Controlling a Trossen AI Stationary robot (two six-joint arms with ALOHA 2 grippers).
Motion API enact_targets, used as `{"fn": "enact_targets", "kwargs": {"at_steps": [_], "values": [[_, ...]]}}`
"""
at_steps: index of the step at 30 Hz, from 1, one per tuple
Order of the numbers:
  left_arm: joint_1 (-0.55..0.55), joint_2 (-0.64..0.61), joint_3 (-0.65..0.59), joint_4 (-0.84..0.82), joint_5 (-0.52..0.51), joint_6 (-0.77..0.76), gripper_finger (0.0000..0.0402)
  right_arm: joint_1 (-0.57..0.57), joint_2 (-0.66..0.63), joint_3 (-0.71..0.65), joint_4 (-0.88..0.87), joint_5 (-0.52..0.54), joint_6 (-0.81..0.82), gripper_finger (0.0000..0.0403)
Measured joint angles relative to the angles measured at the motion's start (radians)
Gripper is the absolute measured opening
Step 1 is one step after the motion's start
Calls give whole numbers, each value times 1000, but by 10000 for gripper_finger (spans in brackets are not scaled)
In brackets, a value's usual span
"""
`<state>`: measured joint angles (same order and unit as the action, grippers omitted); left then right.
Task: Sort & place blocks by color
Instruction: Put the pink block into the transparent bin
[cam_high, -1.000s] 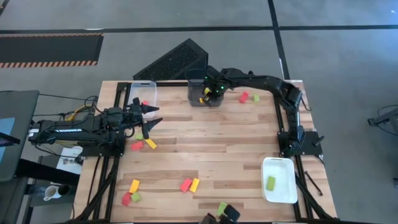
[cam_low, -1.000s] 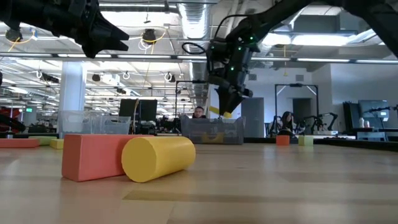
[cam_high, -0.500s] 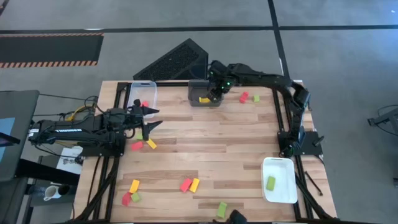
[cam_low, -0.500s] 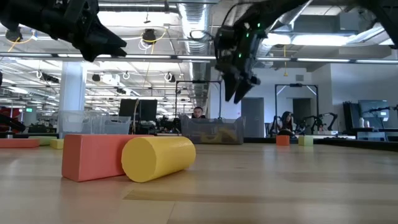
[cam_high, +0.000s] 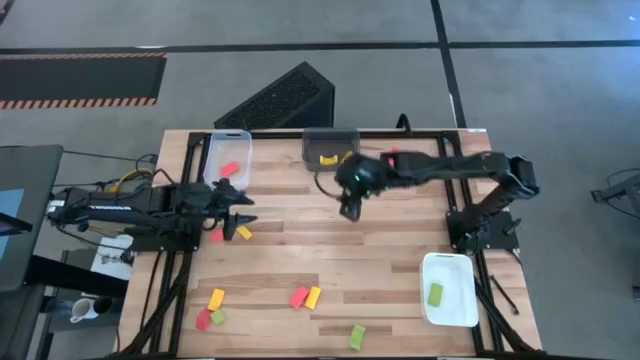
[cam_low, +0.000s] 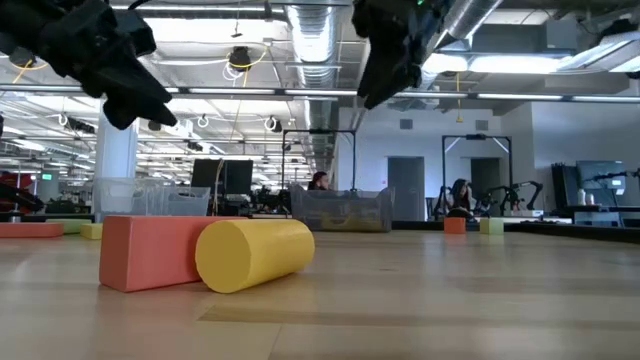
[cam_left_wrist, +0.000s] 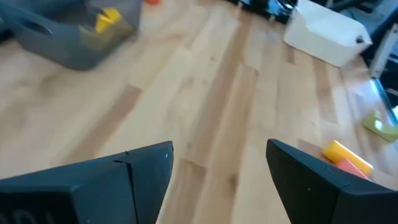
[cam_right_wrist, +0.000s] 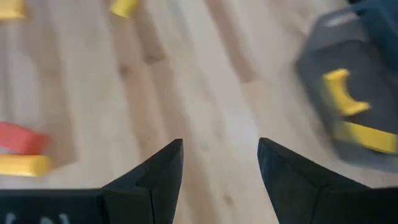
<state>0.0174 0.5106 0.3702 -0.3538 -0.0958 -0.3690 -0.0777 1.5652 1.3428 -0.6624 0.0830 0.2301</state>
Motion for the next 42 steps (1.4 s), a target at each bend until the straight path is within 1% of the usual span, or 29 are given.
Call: {"fn": "enact_targets", "kwargs": {"at_steps": [3,6,8,10,14,16,20,25,28,30,32,34,38,42], "values": [[-54,2,0,-35,-5,-70,245,82,-36,-82,116,2,48,227],[-117,26,0,-48,-5,-143,245,160,-50,-130,232,0,90,227],[-164,52,0,-57,-6,-177,245,210,-48,-138,278,3,109,227],[-203,95,1,-54,-19,-203,245,260,-40,-138,314,28,123,227],[-231,203,4,-74,-26,-228,245,349,-16,-139,345,97,131,227],[-224,257,31,-135,-16,-219,245,383,1,-137,361,126,137,227],[-174,355,133,-309,-16,-191,245,434,41,-138,345,183,169,227],[-105,452,269,-587,14,-192,245,467,76,-138,347,194,226,227],[-55,511,297,-720,28,-235,245,487,80,-139,342,218,232,227],[-16,555,297,-792,73,-252,245,491,90,-136,371,236,234,227],[13,606,296,-818,104,-239,244,492,86,-140,354,241,229,227],[34,646,298,-810,117,-212,242,493,88,-138,382,246,226,227],[56,738,297,-795,114,-139,234,493,92,-138,388,242,226,227],[58,819,297,-773,109,-101,224,494,93,-138,391,238,226,227]]}}
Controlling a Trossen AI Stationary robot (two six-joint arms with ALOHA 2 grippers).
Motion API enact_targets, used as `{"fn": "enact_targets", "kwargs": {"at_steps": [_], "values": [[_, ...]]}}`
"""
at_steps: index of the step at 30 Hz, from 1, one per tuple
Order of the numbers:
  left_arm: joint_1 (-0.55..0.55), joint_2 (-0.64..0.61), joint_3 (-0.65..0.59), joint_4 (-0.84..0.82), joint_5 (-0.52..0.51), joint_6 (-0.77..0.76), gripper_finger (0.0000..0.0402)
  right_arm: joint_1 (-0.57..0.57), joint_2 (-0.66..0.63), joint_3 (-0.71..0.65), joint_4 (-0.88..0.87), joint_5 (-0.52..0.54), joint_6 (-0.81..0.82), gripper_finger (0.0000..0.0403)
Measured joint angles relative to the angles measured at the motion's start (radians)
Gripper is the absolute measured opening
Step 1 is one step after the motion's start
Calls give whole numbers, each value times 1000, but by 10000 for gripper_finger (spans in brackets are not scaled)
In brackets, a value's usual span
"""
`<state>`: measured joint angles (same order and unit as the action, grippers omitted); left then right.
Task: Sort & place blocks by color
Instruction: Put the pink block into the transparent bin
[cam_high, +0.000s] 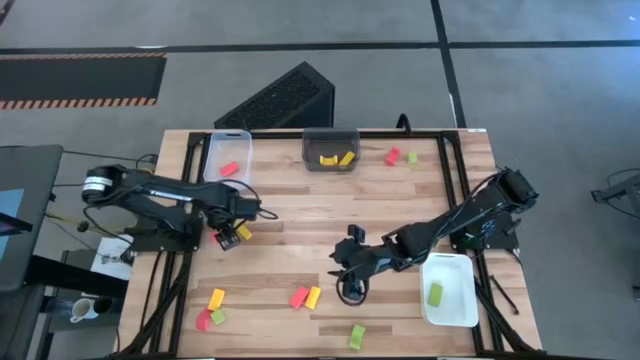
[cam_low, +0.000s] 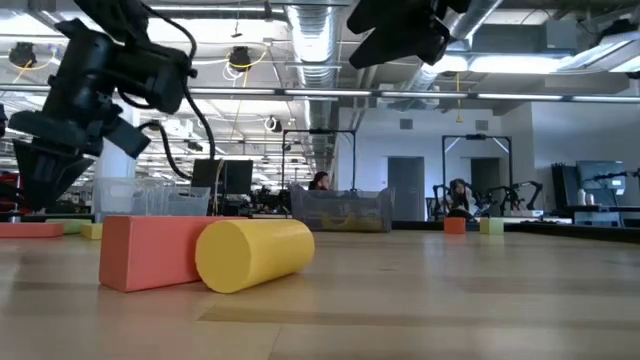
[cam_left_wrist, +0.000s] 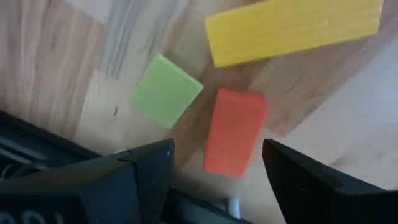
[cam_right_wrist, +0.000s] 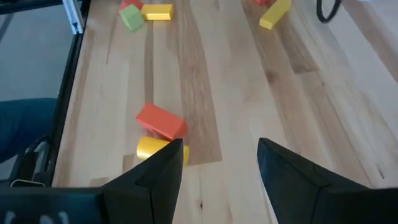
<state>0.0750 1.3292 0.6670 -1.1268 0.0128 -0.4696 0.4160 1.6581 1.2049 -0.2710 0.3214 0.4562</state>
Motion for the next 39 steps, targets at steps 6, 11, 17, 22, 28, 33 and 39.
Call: {"fn": "enact_targets", "kwargs": {"at_steps": [6,11,17,22,28,33,39], "values": [[-10,90,0,30,2,17,220,0,0,0,-2,-3,0,227],[-25,148,-3,50,10,26,219,0,0,0,-3,-5,-1,227],[-24,193,-26,121,90,79,219,3,0,0,-5,-5,0,227],[-25,197,-29,120,88,85,202,3,0,0,-8,-7,7,227],[-26,155,-34,122,78,70,115,3,0,0,-9,-7,7,227],[-26,78,-38,135,29,56,88,3,0,0,-9,-7,7,227],[-26,-68,16,134,27,14,94,-5,0,0,-12,-7,7,227]]}}
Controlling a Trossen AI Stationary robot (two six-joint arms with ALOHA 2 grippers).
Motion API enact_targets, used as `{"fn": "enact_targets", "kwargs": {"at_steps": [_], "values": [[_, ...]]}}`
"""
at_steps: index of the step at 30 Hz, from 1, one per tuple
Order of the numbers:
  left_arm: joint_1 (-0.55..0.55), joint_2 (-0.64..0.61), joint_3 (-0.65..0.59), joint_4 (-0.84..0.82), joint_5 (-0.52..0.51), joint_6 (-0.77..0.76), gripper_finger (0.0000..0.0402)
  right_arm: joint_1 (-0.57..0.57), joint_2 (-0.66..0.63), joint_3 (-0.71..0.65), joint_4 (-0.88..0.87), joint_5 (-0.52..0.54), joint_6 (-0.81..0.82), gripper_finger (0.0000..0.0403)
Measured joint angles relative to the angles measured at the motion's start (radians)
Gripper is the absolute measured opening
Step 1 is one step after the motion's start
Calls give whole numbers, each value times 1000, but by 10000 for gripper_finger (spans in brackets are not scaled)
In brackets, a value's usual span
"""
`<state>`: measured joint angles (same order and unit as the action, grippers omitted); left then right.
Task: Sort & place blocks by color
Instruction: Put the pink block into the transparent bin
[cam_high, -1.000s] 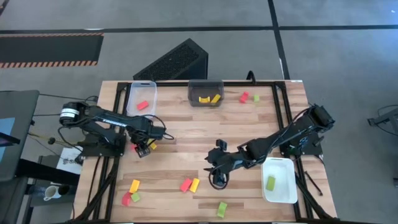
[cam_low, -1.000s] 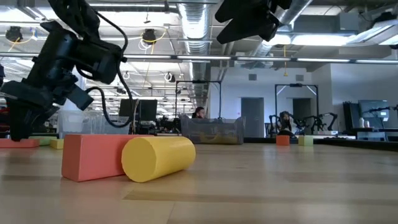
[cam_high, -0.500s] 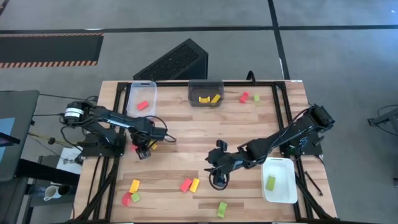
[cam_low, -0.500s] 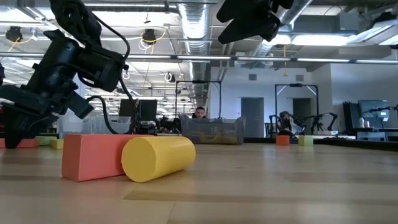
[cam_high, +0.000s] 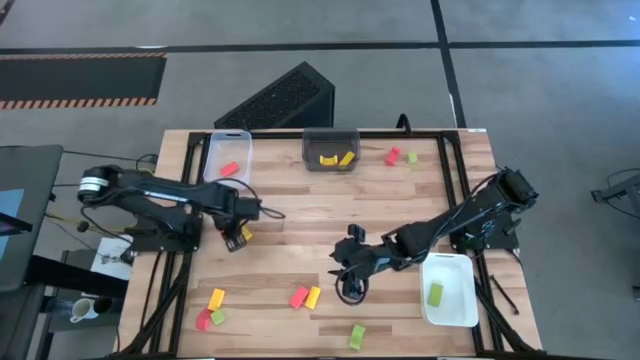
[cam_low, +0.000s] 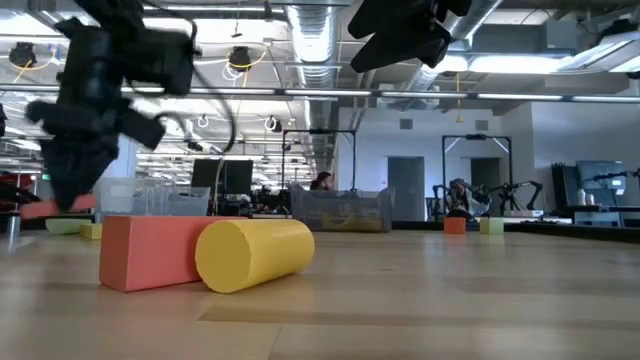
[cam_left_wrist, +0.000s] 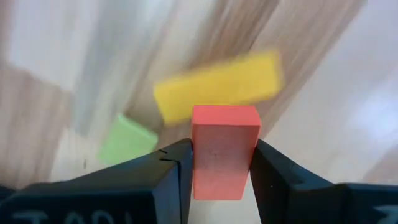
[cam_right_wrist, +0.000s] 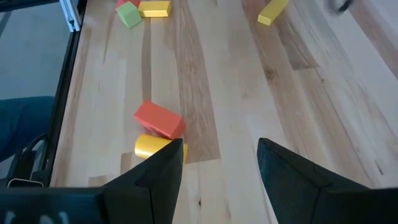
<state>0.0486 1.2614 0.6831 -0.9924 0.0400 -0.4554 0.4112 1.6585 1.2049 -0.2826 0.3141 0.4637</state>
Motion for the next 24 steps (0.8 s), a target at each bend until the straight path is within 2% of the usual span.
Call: {"fn": "enact_targets", "kwargs": {"at_steps": [4,9,11,14,20,24], "values": [[5,-103,77,11,-67,-29,109,-13,0,0,0,0,0,227],[81,-177,187,16,-255,-52,94,-39,0,0,6,0,0,227],[150,-185,220,13,-306,-31,91,-54,0,0,11,0,0,227],[287,-175,252,16,-330,45,91,-80,0,0,28,0,0,227],[584,-114,259,33,-307,162,93,-125,0,0,36,0,0,227],[722,-81,259,52,-306,207,93,-144,0,0,37,-1,7,227]]}}
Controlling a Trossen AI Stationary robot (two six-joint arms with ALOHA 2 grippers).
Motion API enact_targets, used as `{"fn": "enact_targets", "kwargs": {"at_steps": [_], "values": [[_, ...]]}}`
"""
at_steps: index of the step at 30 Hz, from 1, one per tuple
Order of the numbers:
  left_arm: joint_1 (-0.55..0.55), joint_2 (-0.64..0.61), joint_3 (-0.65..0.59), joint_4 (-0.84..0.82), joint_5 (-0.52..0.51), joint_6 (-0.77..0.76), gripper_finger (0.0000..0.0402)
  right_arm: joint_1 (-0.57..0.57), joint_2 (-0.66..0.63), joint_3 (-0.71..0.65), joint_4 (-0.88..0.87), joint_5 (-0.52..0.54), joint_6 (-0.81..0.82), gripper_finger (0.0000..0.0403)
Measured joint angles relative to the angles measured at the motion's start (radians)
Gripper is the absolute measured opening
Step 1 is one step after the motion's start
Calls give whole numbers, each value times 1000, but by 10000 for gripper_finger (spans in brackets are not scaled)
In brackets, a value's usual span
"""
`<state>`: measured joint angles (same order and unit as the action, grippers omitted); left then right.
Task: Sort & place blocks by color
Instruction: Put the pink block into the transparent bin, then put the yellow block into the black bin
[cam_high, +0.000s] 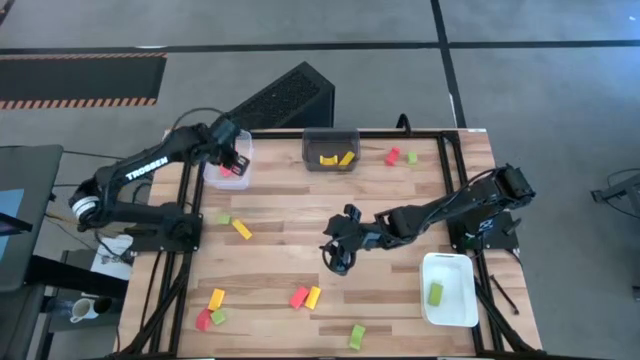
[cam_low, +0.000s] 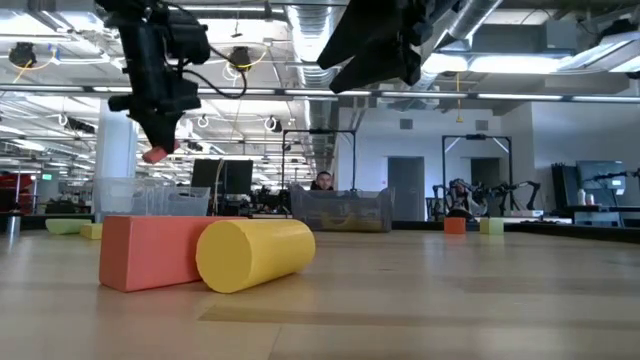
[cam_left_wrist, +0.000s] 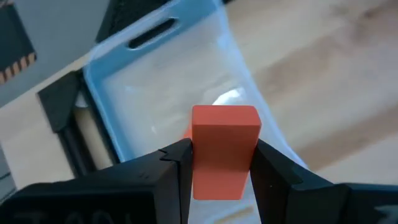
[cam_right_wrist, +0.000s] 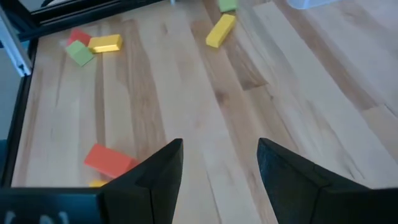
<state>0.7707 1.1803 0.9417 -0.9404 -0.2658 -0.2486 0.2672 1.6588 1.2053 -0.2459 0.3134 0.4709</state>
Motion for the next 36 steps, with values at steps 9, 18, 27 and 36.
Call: {"fn": "enact_targets", "kwargs": {"at_steps": [9,18,27,36], "values": [[113,82,0,28,78,-2,111,-15,0,0,1,0,12,228],[92,122,0,33,79,9,229,-14,0,0,-4,-24,12,227],[58,120,0,4,260,28,308,-14,0,0,-5,-26,27,227],[-177,47,0,-6,357,-32,311,-14,0,0,-5,-26,29,227]]}}
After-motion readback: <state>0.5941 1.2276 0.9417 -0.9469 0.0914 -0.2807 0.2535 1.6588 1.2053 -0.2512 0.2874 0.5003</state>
